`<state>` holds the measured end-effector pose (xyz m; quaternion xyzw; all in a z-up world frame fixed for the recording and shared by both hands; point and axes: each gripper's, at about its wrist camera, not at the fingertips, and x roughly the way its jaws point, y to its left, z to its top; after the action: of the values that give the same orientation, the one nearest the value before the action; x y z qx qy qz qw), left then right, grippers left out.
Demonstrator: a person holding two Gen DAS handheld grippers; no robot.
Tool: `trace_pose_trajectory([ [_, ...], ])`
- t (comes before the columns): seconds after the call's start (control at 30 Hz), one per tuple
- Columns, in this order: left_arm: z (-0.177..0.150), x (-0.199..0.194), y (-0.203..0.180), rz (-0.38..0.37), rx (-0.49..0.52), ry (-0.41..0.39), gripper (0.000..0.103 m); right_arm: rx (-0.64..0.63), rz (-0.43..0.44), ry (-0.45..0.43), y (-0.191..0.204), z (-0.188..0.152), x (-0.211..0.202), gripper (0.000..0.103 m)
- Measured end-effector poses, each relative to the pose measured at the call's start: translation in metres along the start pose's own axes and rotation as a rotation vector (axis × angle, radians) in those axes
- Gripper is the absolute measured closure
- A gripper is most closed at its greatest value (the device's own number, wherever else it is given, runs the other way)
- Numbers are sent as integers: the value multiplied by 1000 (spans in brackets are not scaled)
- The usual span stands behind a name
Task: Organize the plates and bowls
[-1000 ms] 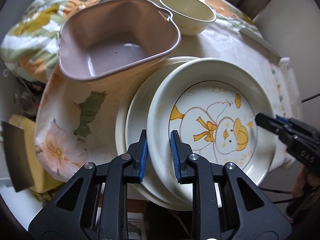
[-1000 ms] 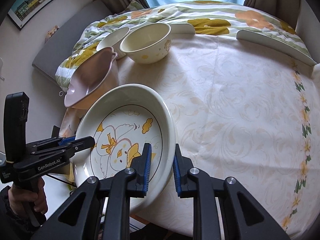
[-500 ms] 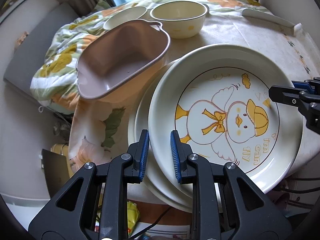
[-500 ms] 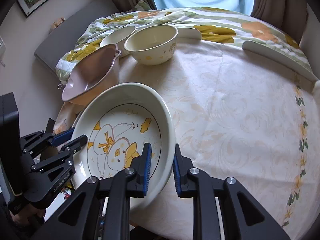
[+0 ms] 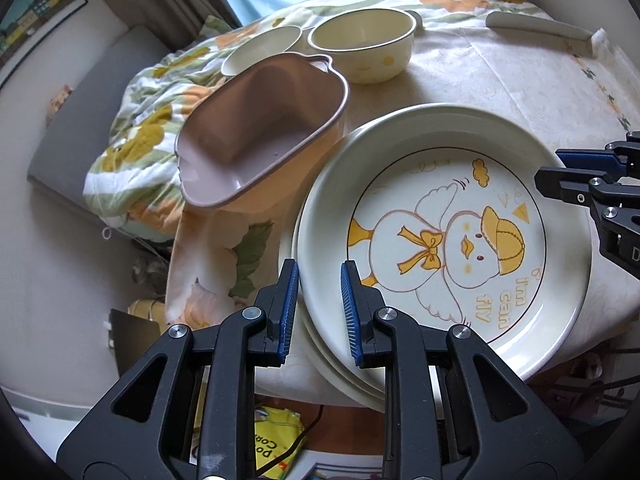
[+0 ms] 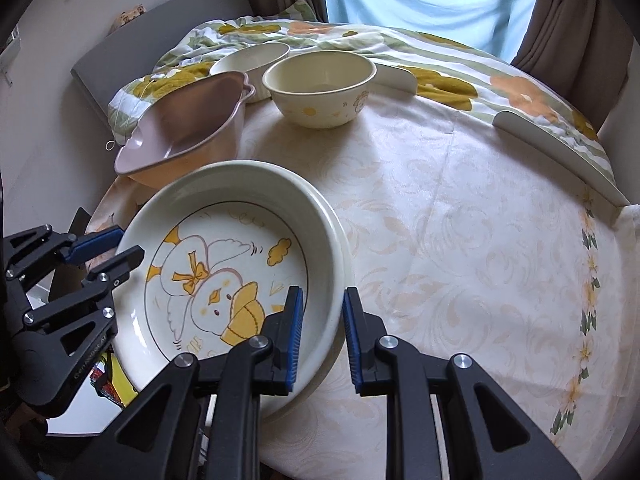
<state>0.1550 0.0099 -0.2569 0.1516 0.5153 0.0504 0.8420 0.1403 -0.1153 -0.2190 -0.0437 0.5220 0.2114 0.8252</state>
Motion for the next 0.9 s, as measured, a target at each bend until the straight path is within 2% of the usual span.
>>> trace_pose_trajectory([
  [0.17,0,0,3,-14,-26,4,84,-2,5,3,-1,0,1,84],
  [0.23,1,1,3,-23,-38,9,81,7,14,3,-2,1,1,84],
  [0.27,2,2,3,-35,-39,12,72,12,19,1,-3,1,1,84],
  [0.3,2,3,1,-45,-38,19,53,16,22,0,-4,1,1,84],
  [0.37,3,3,-3,-39,-31,8,31,21,35,-4,-6,0,0,84],
  [0.5,5,1,-9,-51,-28,4,31,44,72,-9,-12,0,0,84],
  [0.6,7,-4,-6,-62,-48,7,31,72,83,-11,-19,0,-4,77],
  [0.8,21,-51,26,-81,-175,-54,31,81,145,-57,-33,14,-37,76],
  [0.83,23,-61,34,-84,-206,-77,31,78,166,-65,-34,19,-44,71],
  [0.87,25,-75,45,-84,-253,-111,20,71,183,-73,-34,25,-50,61],
  [0.9,28,-81,53,-78,-283,-128,0,59,201,-90,-34,34,-58,32],
])
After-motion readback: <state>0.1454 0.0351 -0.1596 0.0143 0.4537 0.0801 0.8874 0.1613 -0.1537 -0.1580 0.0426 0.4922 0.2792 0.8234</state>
